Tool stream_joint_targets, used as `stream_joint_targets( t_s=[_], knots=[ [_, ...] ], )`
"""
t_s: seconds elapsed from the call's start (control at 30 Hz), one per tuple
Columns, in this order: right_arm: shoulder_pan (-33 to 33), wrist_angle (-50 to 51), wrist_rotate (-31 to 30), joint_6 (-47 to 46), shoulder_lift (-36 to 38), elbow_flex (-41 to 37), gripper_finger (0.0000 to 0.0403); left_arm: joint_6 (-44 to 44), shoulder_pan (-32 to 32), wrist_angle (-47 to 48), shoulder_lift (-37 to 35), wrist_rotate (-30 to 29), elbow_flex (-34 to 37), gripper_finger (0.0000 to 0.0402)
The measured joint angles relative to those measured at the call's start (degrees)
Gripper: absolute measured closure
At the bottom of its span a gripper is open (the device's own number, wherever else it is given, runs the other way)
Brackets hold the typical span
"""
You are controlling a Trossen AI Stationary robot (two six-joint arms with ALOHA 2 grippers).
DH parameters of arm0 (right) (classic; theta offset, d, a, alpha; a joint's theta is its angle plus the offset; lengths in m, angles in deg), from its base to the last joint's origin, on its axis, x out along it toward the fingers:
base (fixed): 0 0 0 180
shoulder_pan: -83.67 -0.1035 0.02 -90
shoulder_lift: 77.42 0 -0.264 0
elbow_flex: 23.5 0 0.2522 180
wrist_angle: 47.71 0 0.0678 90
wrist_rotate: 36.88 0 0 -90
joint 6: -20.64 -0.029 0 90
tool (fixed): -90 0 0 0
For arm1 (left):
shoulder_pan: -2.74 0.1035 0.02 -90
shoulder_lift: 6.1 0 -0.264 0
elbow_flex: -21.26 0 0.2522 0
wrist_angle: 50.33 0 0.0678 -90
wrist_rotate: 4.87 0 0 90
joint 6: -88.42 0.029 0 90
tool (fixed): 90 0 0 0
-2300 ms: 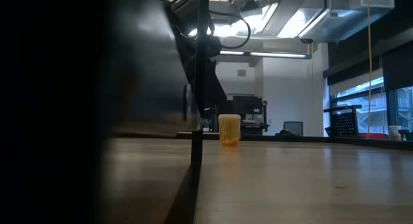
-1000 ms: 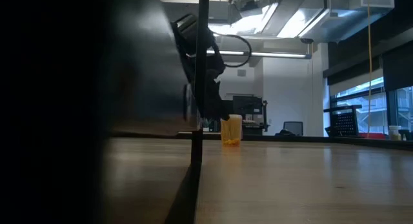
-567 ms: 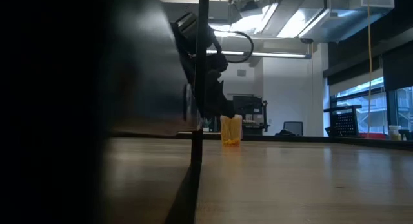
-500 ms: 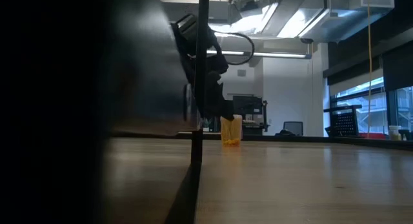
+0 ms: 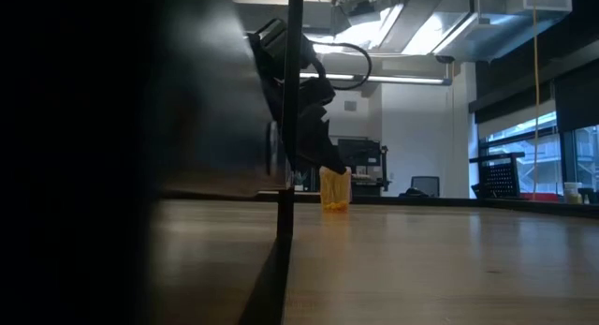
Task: Pick and place medicine bottles onto shelf by color
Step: Put the orange pill bottle on the shelf aligned with the other orange pill bottle
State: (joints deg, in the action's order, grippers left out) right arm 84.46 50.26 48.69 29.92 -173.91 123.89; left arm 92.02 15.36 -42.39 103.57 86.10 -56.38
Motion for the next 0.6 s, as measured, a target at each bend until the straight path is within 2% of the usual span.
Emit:
stream_joint_targets(
  t_s=[0.6],
  knots=[
    [0.0, -0.7, 0.0, 0.0, 0.0, 0.0, 0.0128, 0.0, 0.0, 0.4, 0.0, 0.0, 0.0, 0.0124]
  ],
)
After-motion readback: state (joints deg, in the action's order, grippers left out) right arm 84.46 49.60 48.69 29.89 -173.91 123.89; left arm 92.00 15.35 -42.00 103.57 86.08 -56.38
